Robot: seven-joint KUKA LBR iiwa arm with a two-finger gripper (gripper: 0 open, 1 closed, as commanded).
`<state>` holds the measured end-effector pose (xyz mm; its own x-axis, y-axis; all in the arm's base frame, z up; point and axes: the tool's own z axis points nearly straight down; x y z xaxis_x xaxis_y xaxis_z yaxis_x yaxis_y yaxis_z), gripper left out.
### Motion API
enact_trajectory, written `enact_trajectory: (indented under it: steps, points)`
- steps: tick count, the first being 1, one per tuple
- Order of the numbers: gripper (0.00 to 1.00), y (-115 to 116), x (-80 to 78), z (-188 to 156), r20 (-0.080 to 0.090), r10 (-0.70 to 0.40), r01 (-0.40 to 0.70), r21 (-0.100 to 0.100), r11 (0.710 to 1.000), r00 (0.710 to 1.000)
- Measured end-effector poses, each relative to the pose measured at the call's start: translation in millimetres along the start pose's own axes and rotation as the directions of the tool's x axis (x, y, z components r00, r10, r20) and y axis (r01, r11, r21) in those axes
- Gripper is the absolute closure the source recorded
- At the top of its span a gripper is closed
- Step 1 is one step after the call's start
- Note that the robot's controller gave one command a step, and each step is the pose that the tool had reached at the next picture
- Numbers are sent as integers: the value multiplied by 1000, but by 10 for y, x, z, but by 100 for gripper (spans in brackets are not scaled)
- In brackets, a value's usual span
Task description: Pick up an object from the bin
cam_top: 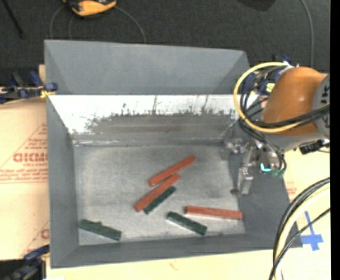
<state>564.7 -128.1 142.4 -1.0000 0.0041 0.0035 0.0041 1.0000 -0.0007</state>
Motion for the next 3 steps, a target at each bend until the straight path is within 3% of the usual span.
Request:
enact_trajectory:
  steps: [1,2,3]
  points:
    - [0,4,-21,-44,8,-4,4,1,1000,1000]
    - [0,456,680,696,8,47,-47,-1,999,999]
    - [0,468,756,461,3,-27,27,0,1000,1000]
